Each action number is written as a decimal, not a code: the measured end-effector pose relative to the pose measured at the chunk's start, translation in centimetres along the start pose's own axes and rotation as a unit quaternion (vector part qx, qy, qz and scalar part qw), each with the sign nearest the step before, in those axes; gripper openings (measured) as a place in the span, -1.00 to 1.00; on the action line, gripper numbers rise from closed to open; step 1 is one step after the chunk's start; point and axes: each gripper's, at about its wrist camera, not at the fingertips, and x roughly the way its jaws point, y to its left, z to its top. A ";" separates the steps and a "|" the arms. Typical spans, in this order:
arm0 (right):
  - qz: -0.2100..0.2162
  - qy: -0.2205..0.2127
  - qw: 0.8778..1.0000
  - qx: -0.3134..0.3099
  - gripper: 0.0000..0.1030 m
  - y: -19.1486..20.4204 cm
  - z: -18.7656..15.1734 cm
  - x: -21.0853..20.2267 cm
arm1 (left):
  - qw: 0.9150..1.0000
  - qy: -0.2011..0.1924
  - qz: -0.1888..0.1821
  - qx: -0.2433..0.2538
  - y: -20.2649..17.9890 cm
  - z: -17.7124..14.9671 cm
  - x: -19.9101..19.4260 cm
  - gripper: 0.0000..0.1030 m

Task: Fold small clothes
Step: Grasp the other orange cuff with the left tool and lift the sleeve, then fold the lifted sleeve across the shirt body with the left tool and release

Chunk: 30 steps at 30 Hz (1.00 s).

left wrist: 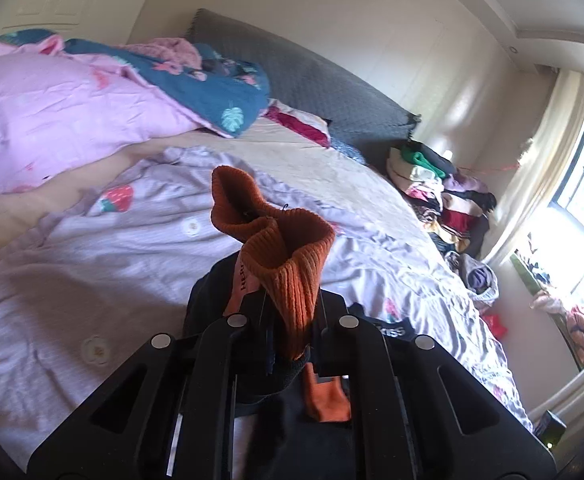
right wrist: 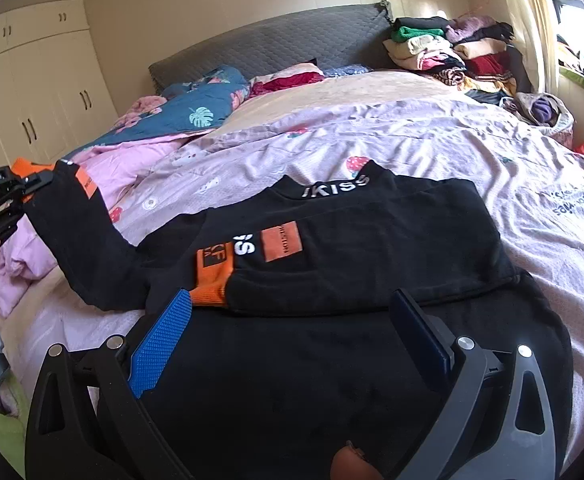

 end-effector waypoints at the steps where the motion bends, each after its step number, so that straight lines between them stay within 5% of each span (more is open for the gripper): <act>1: -0.001 -0.001 1.000 0.002 0.91 -0.3 0.0 -0.1 | 1.000 0.001 -0.004 0.004 -0.5 0.0 0.2 -0.89; 20: -0.032 -0.020 0.997 0.065 0.91 -7.1 0.5 -2.3 | 0.994 0.021 -0.090 0.065 -11.5 -1.6 2.5 -0.89; 30: -0.088 -0.039 0.992 0.078 0.91 -10.3 0.5 -3.1 | 0.987 0.058 -0.117 0.093 -15.5 -4.8 5.2 -0.94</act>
